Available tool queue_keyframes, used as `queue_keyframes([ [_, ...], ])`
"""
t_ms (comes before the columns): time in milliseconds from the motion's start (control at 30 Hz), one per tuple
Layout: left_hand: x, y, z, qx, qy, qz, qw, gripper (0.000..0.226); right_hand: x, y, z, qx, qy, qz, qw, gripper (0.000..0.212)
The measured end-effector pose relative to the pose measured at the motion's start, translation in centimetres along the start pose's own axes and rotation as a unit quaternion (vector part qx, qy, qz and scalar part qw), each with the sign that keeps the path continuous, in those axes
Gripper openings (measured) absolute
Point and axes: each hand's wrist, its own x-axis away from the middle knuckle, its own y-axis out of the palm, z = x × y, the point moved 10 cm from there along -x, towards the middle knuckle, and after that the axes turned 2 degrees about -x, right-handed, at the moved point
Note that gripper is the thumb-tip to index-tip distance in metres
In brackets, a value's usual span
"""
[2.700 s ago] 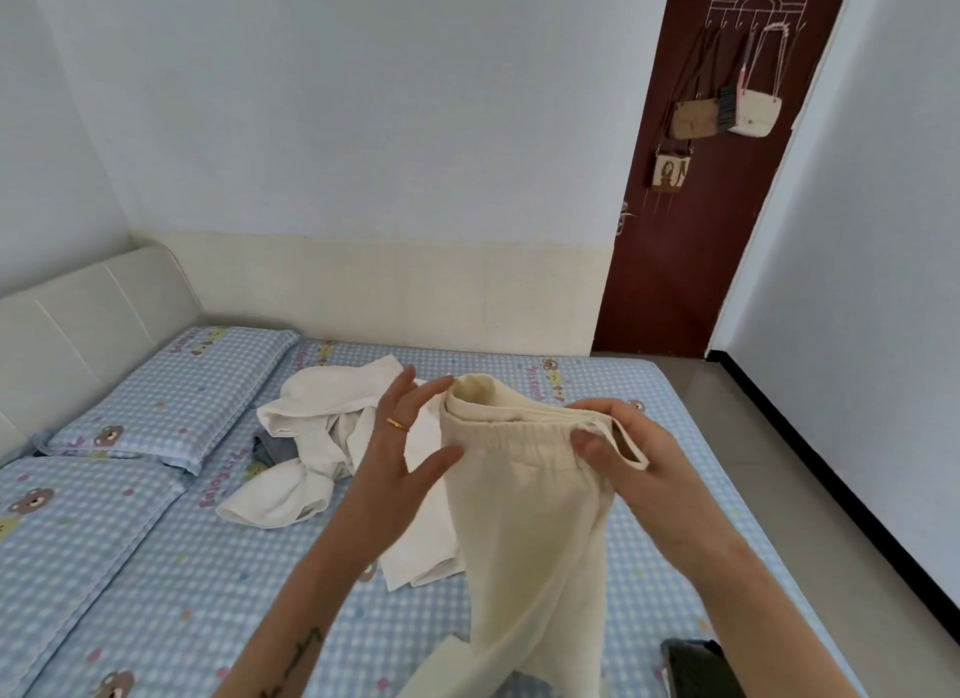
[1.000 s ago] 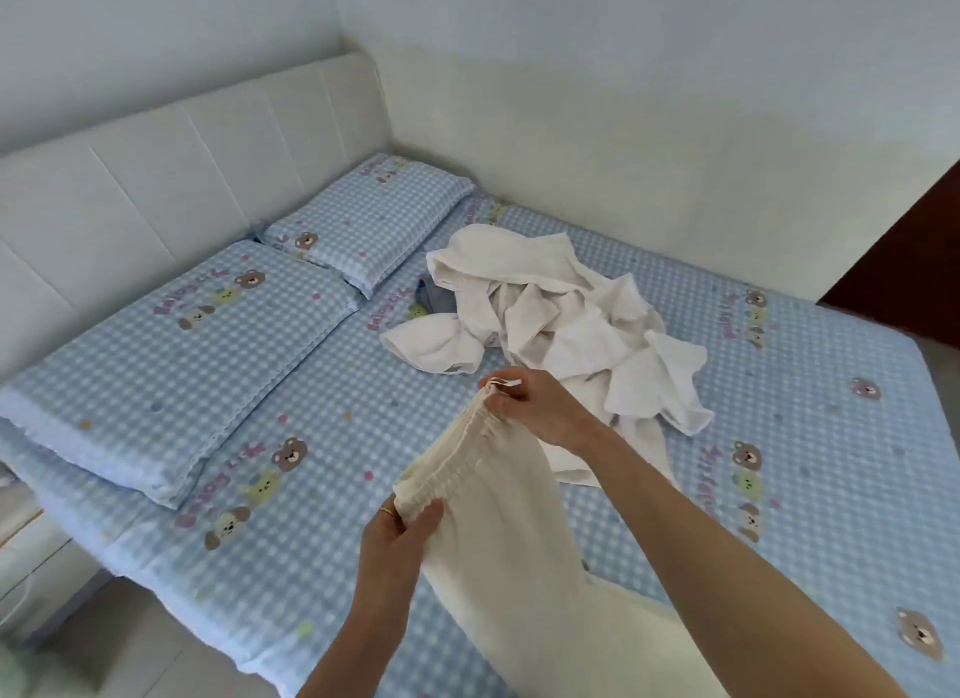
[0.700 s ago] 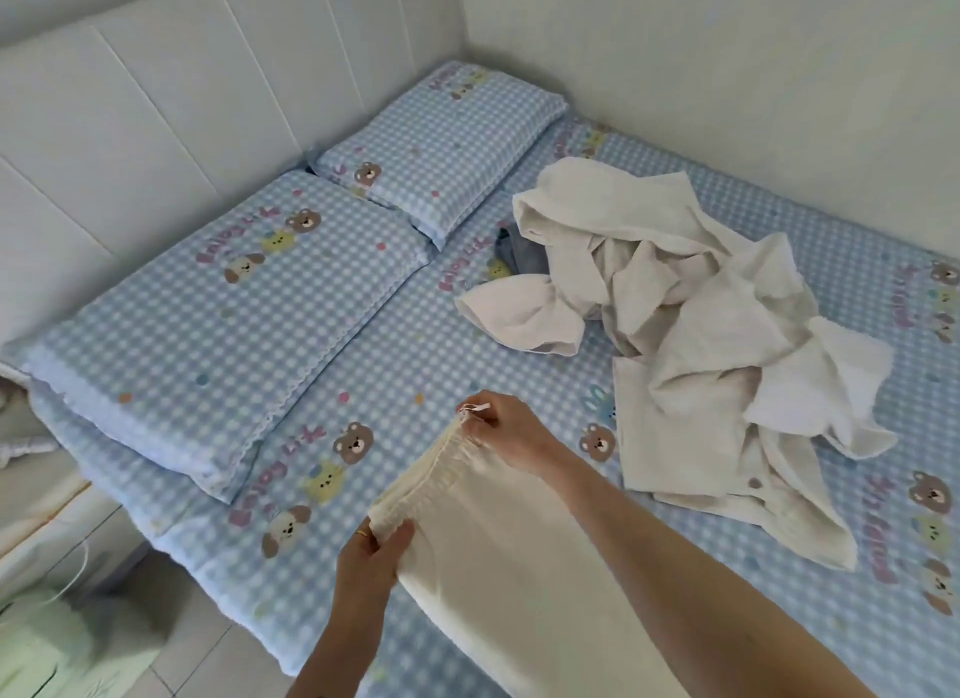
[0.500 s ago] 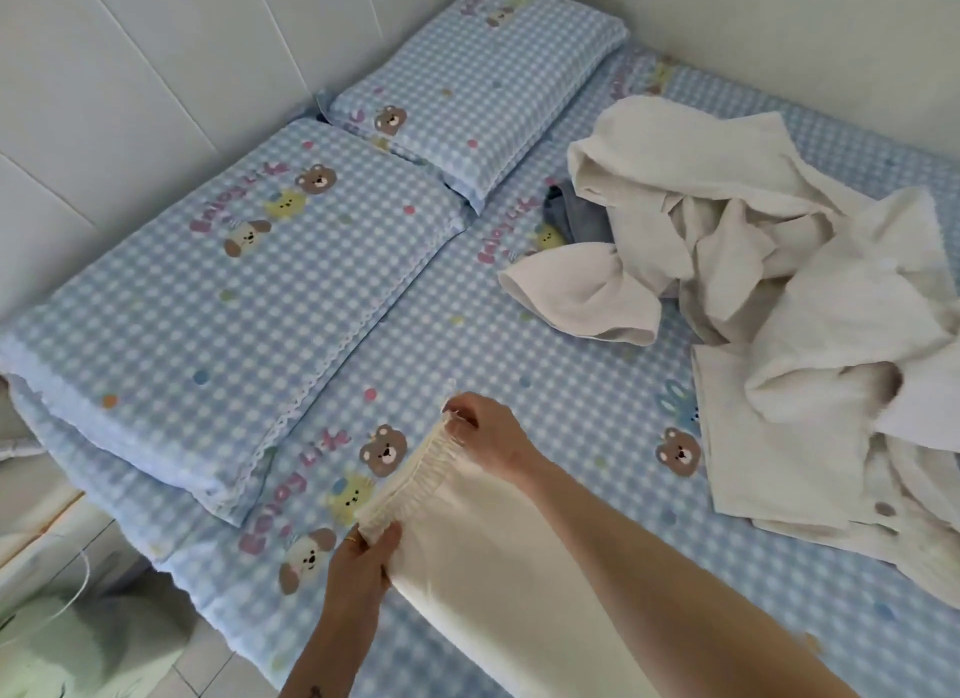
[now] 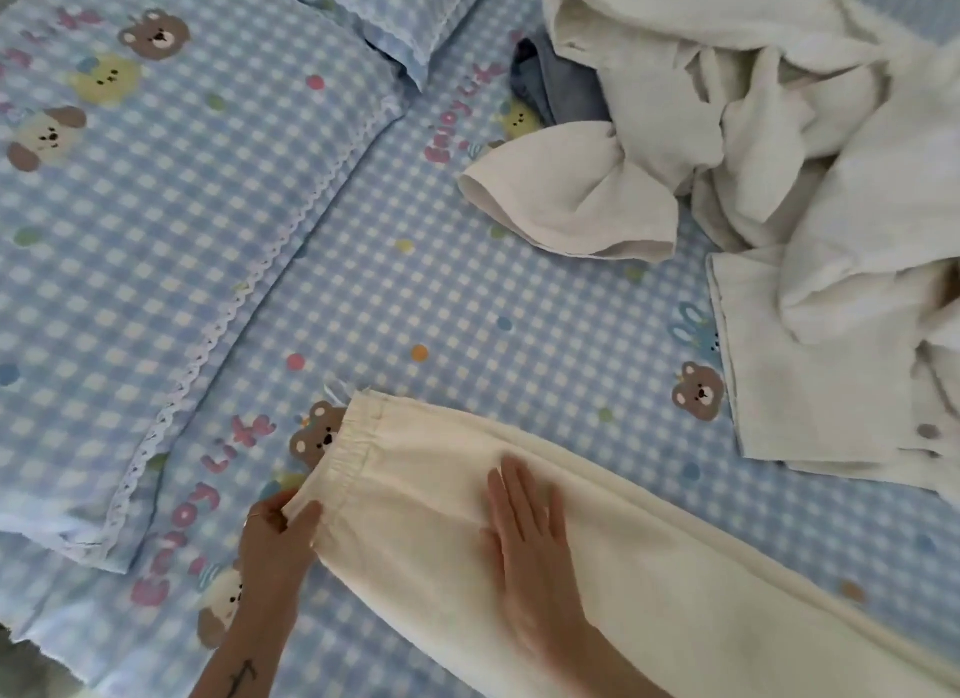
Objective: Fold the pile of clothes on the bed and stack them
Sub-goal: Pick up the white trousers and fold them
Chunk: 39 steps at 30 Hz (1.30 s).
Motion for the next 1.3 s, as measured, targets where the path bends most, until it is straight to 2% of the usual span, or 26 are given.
queue_keyframes([
  [167, -0.2, 0.4, 0.9, -0.078, 0.003, 0.047, 0.996, 0.023, 1.8, -2.1, 12.5, 0.141, 0.016, -0.057, 0.988, 0.052],
  [233, 0.5, 0.3, 1.8, -0.127, -0.005, 0.082, 0.988, 0.030, 0.8, -3.9, 14.7, 0.151, 0.063, -0.034, 0.986, 0.051],
  [267, 1.4, 0.4, 2.6, -0.187, -0.008, 0.113, 0.976, 0.037, 1.2, -4.9, 15.4, 0.144, 0.094, -0.007, 0.985, 0.051],
  [300, 2.5, 0.7, 4.1, -0.252, 0.021, 0.145, 0.957, 0.045, 2.3, -6.0, 15.9, 0.129, 0.122, 0.027, 0.984, 0.050],
  [333, 3.9, 2.0, 6.5, -0.297, 0.099, 0.163, 0.936, 0.049, 4.2, -7.1, 16.6, 0.114, 0.147, 0.064, 0.980, 0.048],
  [367, 5.9, 4.4, 9.4, -0.322, 0.215, 0.158, 0.908, 0.048, 6.6, -8.2, 17.6, 0.103, 0.173, 0.099, 0.975, 0.045],
  [433, 11.3, 11.5, 13.3, -0.356, 0.433, 0.080, 0.824, 0.033, 11.6, -10.3, 20.4, 0.102, 0.234, 0.135, 0.957, 0.041],
  [467, 13.8, 15.2, 14.2, -0.370, 0.501, 0.030, 0.782, 0.035, 13.8, -11.1, 22.0, 0.110, 0.261, 0.138, 0.949, 0.040],
  [567, 18.1, 23.9, 15.2, -0.415, 0.593, -0.088, 0.684, 0.043, 16.9, -12.9, 24.9, 0.136, 0.270, 0.120, 0.946, 0.034],
  [633, 18.8, 27.6, 14.7, -0.447, 0.605, -0.135, 0.645, 0.031, 16.9, -13.3, 26.5, 0.127, 0.256, 0.109, 0.952, 0.019],
  [667, 18.6, 28.7, 14.5, -0.457, 0.598, -0.148, 0.641, 0.020, 16.5, -13.5, 27.4, 0.109, 0.255, 0.106, 0.955, 0.012],
  [733, 17.4, 29.6, 14.4, -0.472, 0.566, -0.160, 0.657, 0.022, 15.1, -13.5, 29.4, 0.053, 0.267, 0.097, 0.957, 0.011],
  [833, 16.5, 30.0, 14.8, -0.491, 0.533, -0.129, 0.677, 0.016, 15.3, -13.9, 31.8, -0.007, 0.283, 0.099, 0.954, 0.002],
  [1000, 17.0, 31.1, 13.8, -0.531, 0.500, -0.086, 0.679, 0.011, 23.4, -15.9, 35.6, 0.103, 0.307, 0.098, 0.941, 0.013],
  [1067, 16.6, 31.3, 14.1, -0.534, 0.490, -0.056, 0.687, 0.008, 24.2, -17.8, 37.8, 0.143, 0.314, 0.122, 0.931, 0.010],
  [1167, 18.6, 31.6, 14.2, -0.483, 0.492, -0.019, 0.725, 0.027, 25.2, -20.0, 40.1, 0.161, 0.364, 0.181, 0.899, 0.028],
  [1200, 21.1, 32.3, 13.7, -0.455, 0.514, -0.024, 0.726, 0.034, 25.6, -19.9, 39.3, 0.154, 0.360, 0.202, 0.898, 0.032],
  [1233, 24.5, 33.5, 12.6, -0.432, 0.556, -0.049, 0.709, 0.037, 25.7, -18.8, 37.6, 0.138, 0.338, 0.206, 0.908, 0.038],
  [1300, 32.9, 36.9, 8.0, -0.401, 0.635, -0.168, 0.639, 0.046, 25.3, -14.3, 33.4, 0.088, 0.255, 0.142, 0.952, 0.047],
])
